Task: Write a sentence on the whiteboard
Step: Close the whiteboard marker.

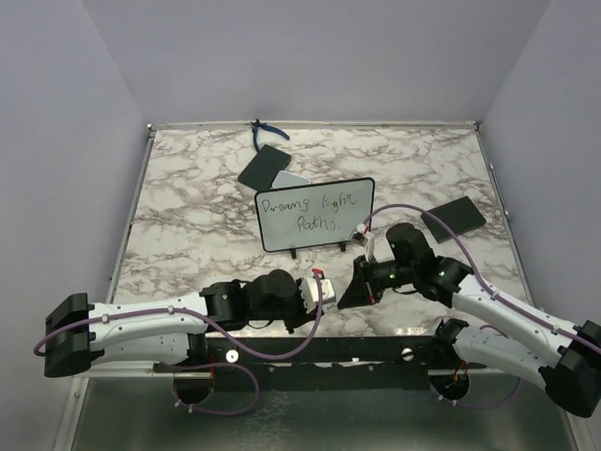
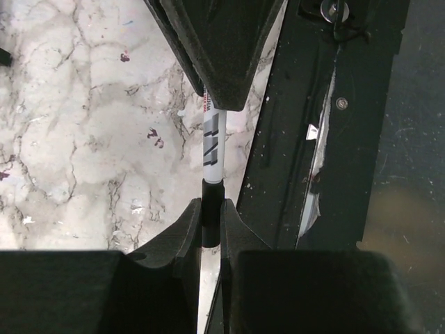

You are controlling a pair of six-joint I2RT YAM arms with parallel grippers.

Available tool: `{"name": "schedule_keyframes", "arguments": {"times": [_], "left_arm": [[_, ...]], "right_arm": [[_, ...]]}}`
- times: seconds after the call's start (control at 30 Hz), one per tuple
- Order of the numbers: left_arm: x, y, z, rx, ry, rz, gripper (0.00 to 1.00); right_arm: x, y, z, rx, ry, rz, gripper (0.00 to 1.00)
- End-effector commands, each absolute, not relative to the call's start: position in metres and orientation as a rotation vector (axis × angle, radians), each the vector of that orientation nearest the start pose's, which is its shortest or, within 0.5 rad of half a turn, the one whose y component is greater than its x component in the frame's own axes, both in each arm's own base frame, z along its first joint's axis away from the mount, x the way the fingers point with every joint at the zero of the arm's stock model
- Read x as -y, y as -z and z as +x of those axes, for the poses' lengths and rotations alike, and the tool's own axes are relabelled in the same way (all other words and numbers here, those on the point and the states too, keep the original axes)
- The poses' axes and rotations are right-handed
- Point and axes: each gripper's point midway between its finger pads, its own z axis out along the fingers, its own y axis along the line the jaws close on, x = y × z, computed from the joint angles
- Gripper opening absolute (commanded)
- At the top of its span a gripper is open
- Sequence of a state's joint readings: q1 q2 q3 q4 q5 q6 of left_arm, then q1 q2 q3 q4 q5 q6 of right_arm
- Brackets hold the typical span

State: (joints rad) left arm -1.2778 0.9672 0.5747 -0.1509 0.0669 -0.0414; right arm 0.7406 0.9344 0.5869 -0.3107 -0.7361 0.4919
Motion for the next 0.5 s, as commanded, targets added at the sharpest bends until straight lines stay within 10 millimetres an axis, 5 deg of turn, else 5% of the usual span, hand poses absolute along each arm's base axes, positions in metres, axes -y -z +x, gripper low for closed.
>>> {"name": "schedule_keyframes", "arguments": {"times": [0.0,0.47], "left_arm": [[0.346,-0.216,0.088,-1.475,1.021,1.125,0.0],[0.37,-0.177,0.097,-1.518,0.994,1.079,0.0]], "right_arm": [[-0.273,-0.158,0.068,-2.315,-1.574,-0.816,0.0],[-0.258,-0.152,0.09,-2.474,-1.239,-0.861,0.01]]}}
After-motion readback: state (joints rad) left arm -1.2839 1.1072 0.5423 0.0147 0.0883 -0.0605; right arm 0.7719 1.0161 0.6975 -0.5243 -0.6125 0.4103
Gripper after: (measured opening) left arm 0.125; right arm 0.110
